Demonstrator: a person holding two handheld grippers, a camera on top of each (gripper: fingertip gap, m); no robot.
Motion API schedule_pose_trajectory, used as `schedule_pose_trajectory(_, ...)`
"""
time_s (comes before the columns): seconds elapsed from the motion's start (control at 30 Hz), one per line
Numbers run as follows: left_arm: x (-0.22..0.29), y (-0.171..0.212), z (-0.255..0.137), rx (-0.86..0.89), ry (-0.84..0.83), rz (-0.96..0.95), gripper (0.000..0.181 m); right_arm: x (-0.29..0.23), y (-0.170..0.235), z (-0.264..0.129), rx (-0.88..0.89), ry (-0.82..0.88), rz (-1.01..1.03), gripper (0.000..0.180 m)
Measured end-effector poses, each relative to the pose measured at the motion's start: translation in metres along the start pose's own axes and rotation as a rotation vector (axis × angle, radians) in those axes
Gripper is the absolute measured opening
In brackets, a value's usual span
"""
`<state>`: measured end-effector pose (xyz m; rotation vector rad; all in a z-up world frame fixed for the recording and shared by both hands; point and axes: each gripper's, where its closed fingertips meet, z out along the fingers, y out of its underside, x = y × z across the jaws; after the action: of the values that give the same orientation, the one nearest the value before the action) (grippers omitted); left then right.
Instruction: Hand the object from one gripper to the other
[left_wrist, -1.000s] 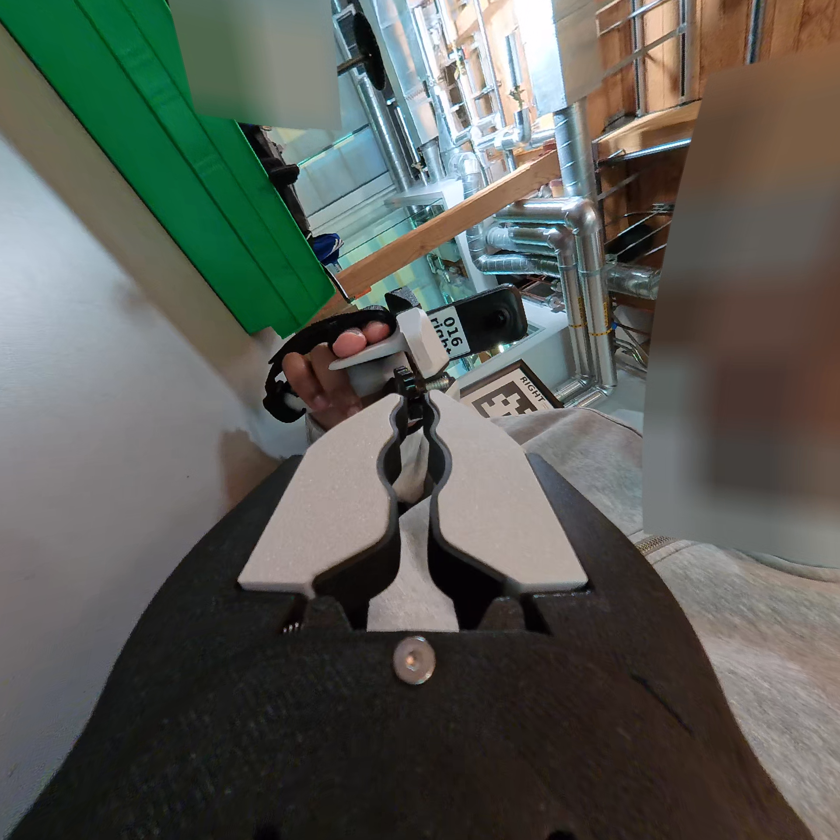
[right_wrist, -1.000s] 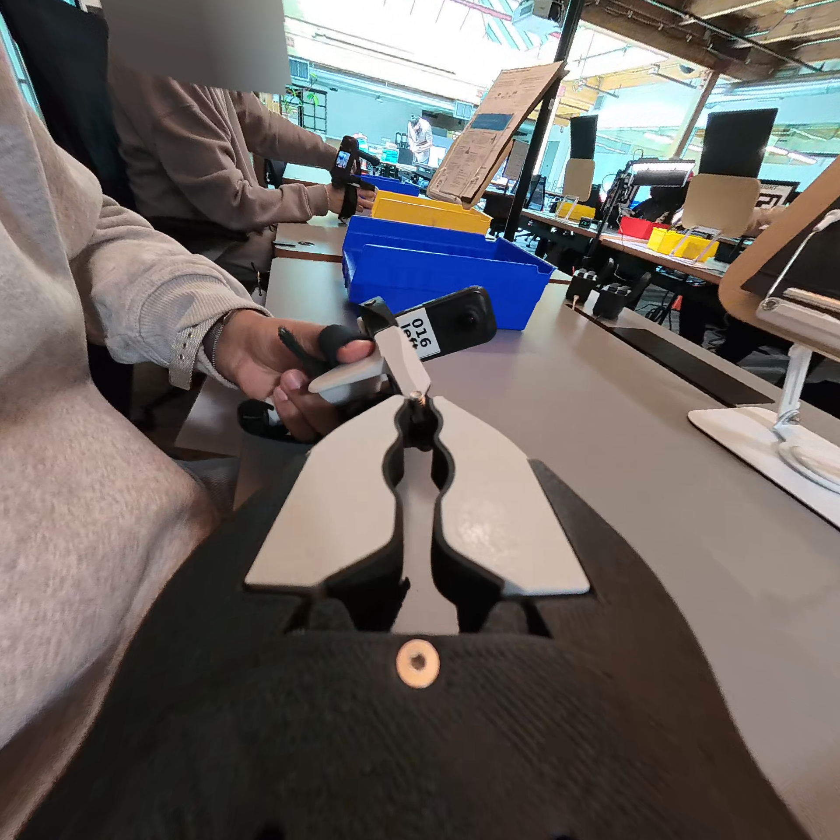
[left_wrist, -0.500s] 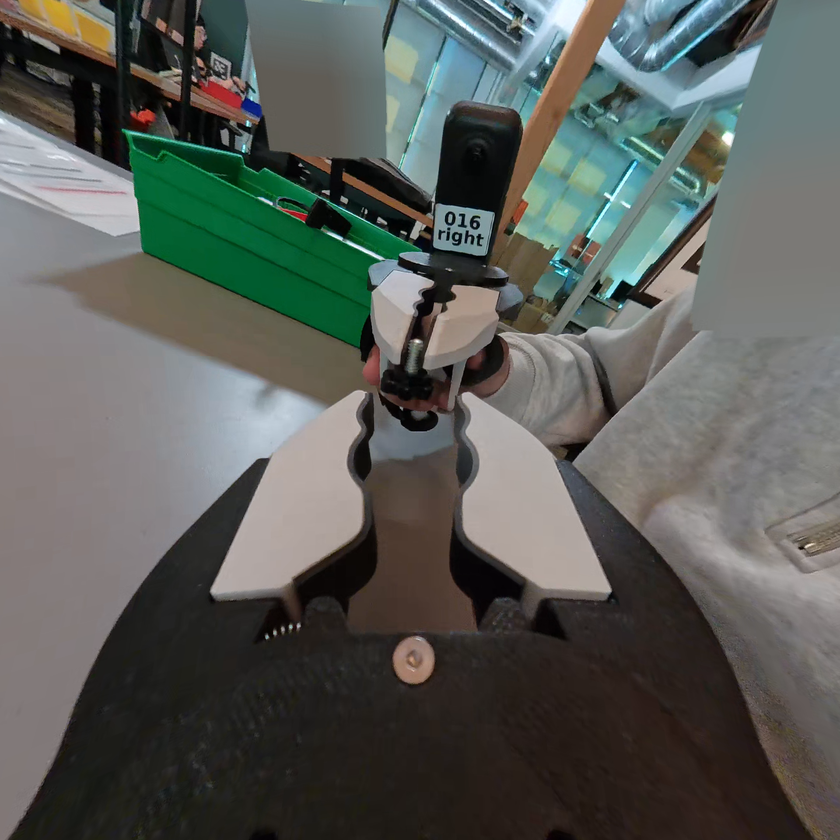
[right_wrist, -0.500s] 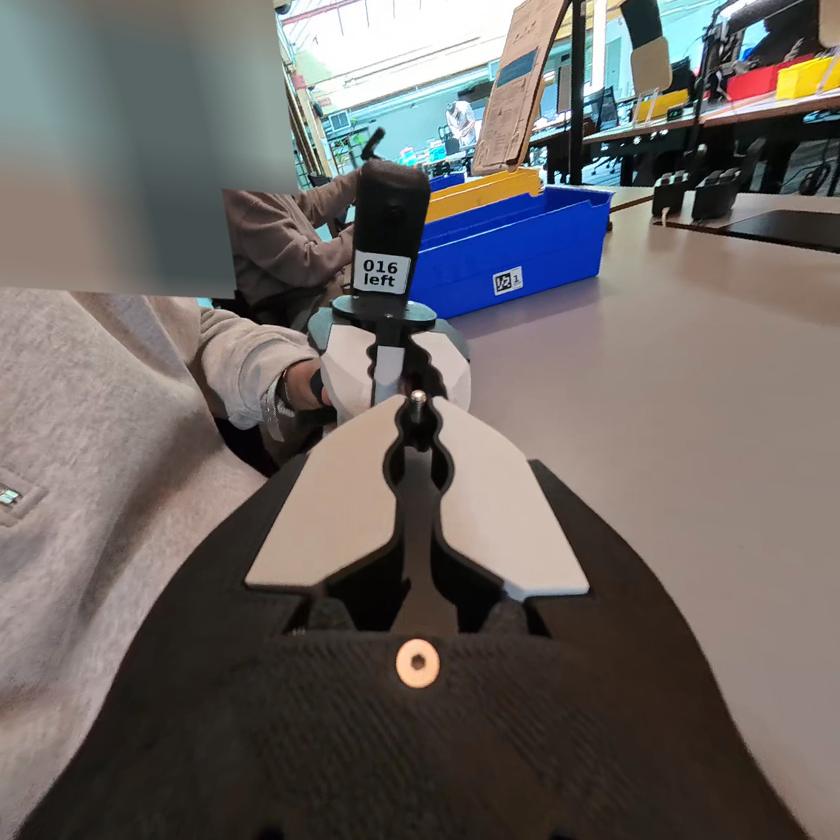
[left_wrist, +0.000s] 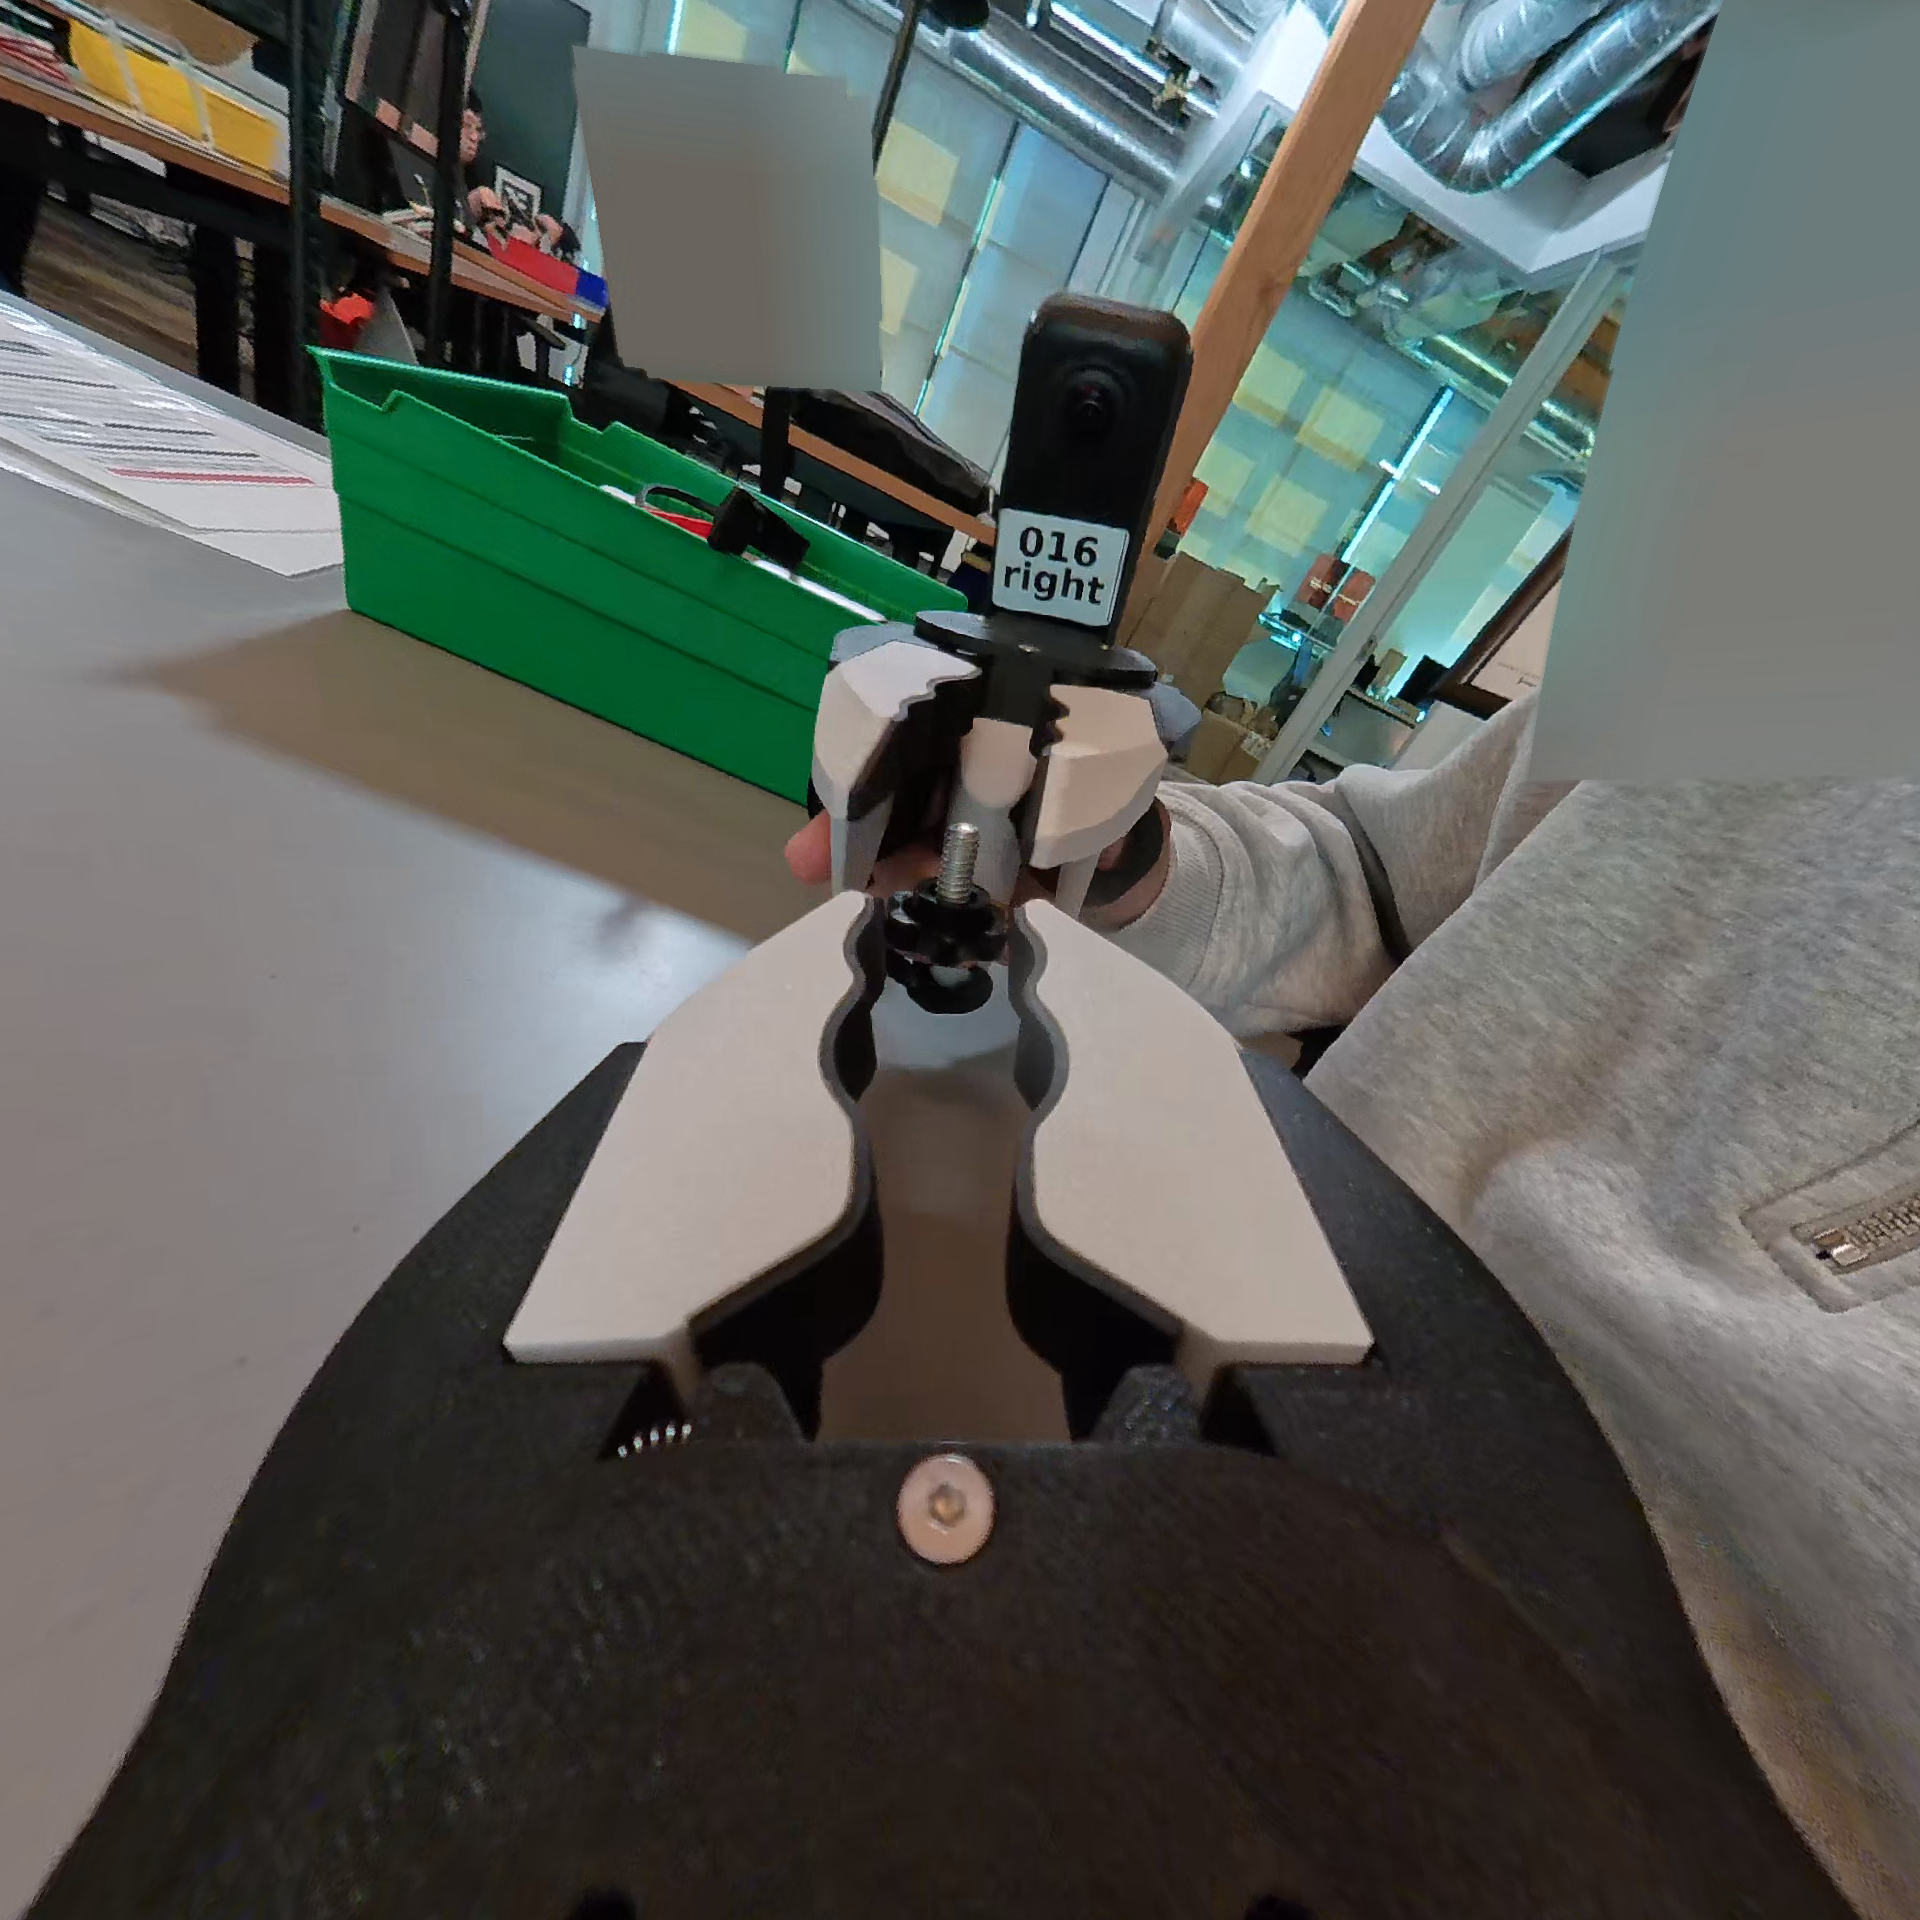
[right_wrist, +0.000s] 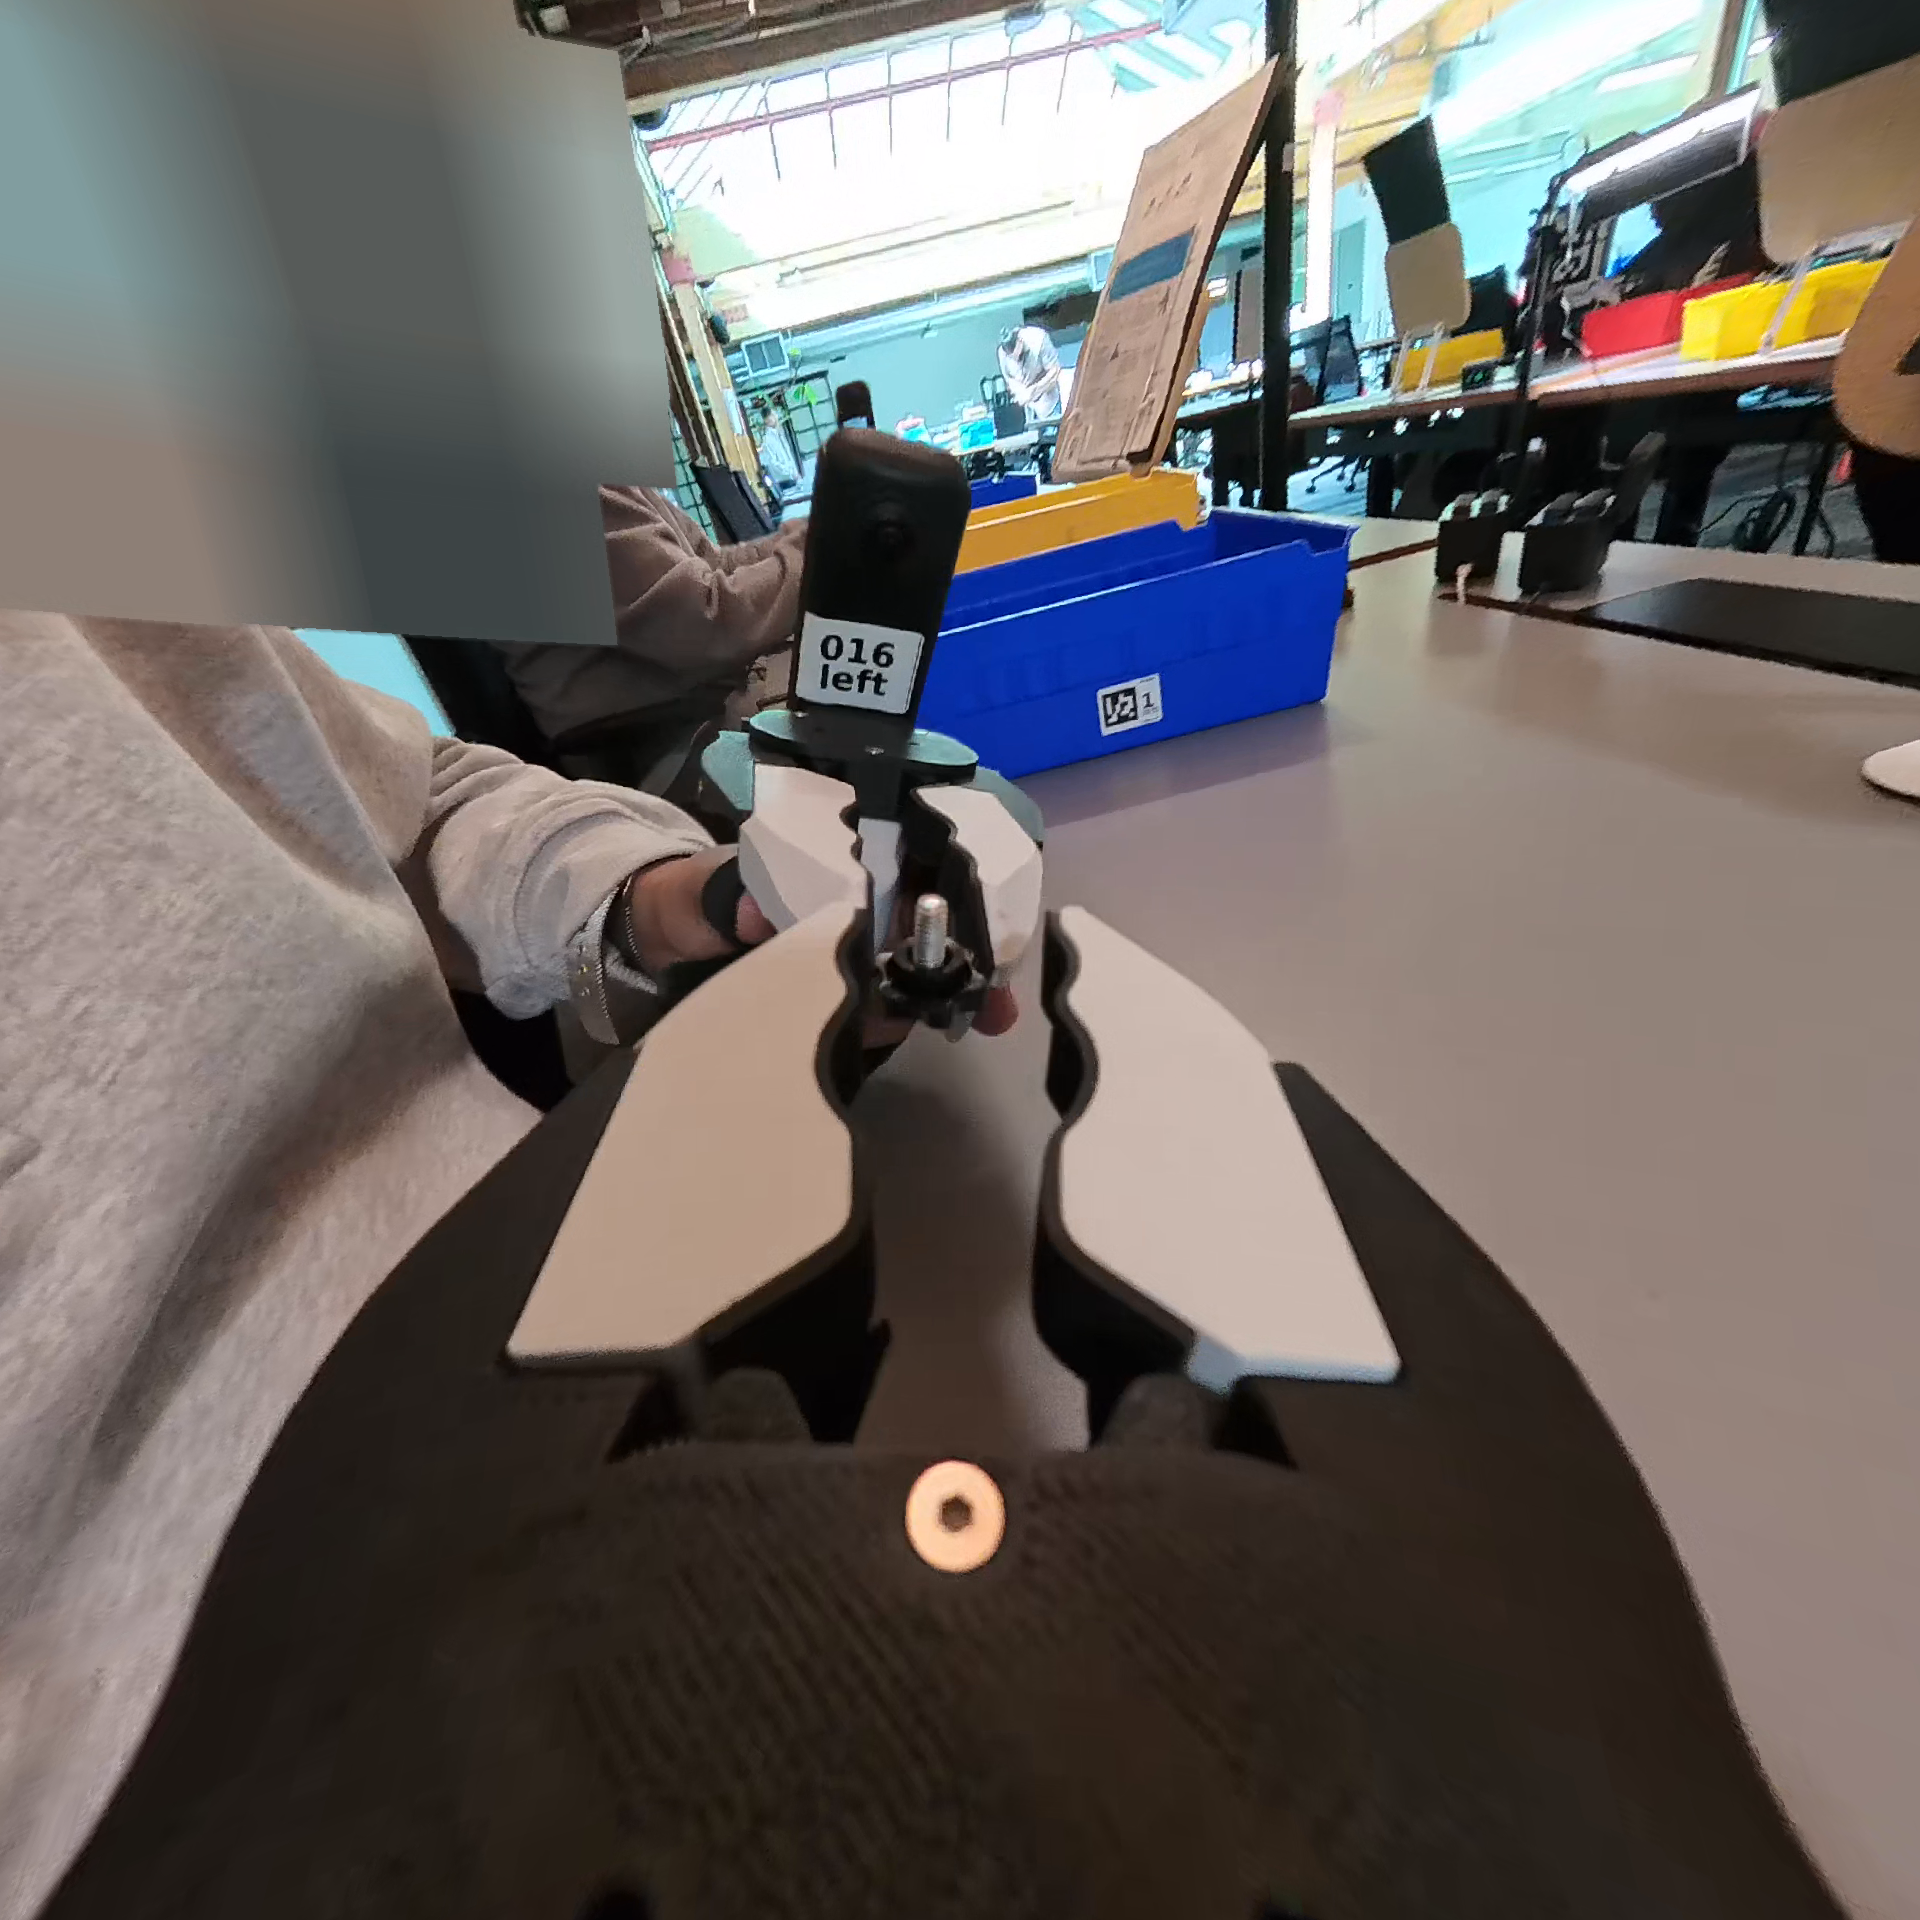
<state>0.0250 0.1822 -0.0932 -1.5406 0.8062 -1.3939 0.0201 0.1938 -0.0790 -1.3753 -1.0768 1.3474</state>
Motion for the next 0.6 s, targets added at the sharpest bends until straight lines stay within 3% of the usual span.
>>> schedule_pose_trajectory(0.6,0.001,-0.01,-0.003,0.072,0.03,-0.043,0.021,-0.007,0.007,0.005,-0.031,-0.018,-0.071,0.021)
